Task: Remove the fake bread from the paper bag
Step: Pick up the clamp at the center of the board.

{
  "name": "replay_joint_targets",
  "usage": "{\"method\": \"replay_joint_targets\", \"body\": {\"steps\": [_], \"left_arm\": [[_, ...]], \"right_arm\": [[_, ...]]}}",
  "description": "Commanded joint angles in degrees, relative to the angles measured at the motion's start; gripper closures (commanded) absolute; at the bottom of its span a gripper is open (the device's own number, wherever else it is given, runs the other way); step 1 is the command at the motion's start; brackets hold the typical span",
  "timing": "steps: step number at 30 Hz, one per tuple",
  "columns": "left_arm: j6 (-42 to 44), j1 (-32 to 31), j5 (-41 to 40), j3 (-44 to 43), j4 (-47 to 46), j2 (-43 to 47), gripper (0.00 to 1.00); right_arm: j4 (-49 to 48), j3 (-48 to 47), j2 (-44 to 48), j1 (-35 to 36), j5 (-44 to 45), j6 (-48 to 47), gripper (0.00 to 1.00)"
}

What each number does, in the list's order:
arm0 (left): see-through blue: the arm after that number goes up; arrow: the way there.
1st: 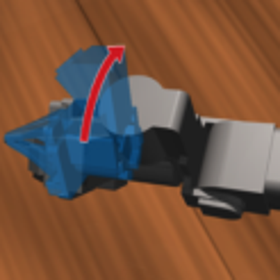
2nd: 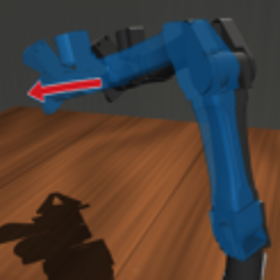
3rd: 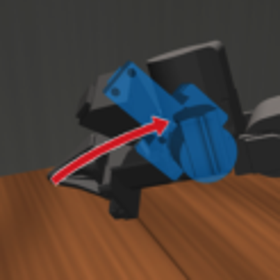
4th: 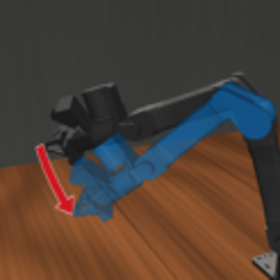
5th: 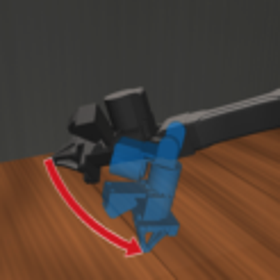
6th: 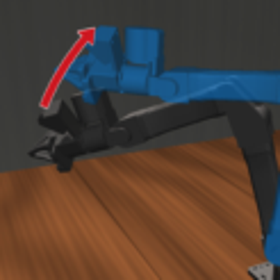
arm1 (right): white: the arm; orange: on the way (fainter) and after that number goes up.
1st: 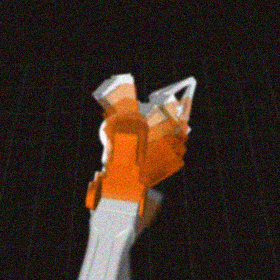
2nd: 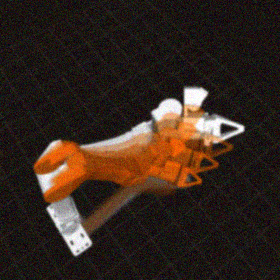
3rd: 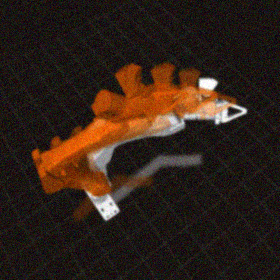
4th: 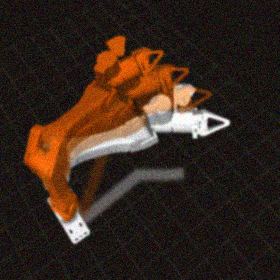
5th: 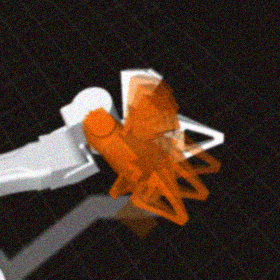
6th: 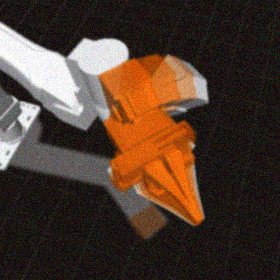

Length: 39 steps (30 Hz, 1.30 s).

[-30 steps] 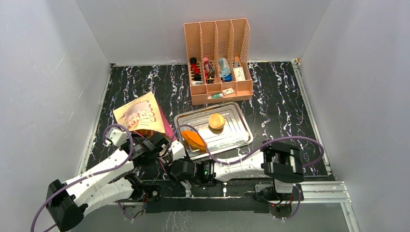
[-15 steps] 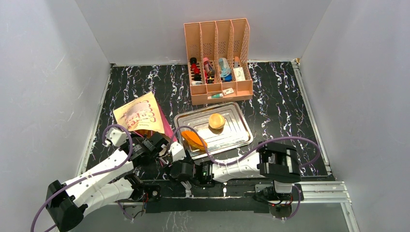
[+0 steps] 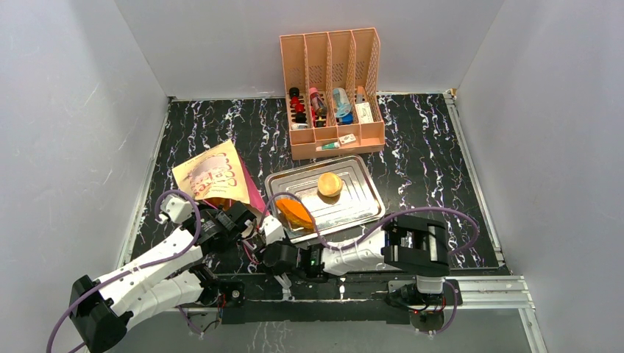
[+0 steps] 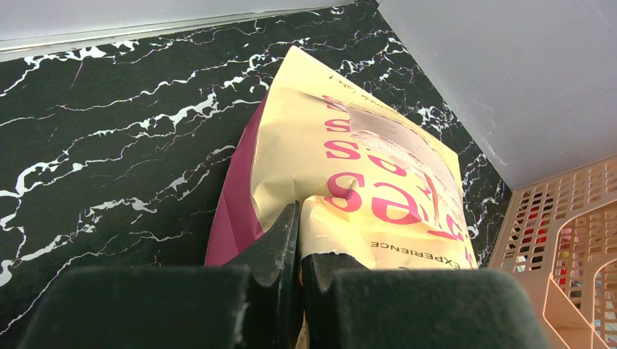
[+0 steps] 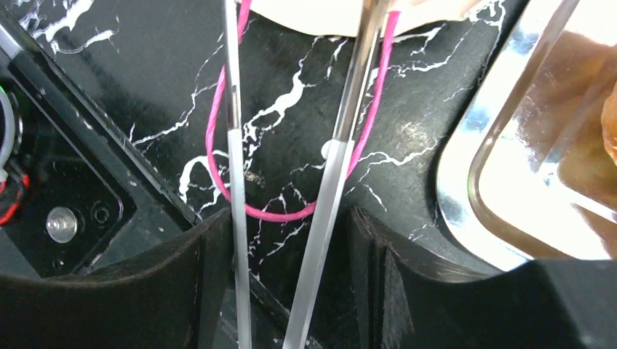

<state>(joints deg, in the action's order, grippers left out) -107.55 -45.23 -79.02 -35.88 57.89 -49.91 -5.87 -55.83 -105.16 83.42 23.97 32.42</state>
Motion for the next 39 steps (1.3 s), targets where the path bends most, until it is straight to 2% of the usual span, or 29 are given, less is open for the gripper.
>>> {"method": "replay_joint_targets", "body": {"steps": [1, 4, 6, 22, 29, 39], "left_arm": [[-0.39, -0.21, 0.39, -0.26, 1.62, 0.77, 0.99], [-0.32, -0.18, 0.41, -0.34, 1.61, 0.74, 0.99], [-0.3, -0.21, 0.39, -0.45, 1.8, 0.72, 0.99], [-0.12, -0.21, 0.09, -1.04, 2.23, 0.85, 0.99], [0.06, -0.18, 0.11, -0.96, 1.81, 0.77, 0.99], [0.4, -0.21, 0.11, -0.88, 1.78, 1.51, 1.0]], "right_arm": [[-7.34, 2.61, -0.38, -2.2, -4.08, -0.08, 0.47], [-8.48, 3.45, -1.06, -3.08, -6.16, 0.45, 0.51], [-9.52, 4.29, -1.05, -3.62, -7.44, 1.1, 0.58], [-4.54, 6.54, 8.82, -4.5, -8.41, 1.36, 0.58], [-9.44, 10.67, 11.87, -7.78, -14.08, 1.36, 0.58], [-17.6, 12.14, 10.93, -11.84, -23.11, 1.36, 0.58]]}}
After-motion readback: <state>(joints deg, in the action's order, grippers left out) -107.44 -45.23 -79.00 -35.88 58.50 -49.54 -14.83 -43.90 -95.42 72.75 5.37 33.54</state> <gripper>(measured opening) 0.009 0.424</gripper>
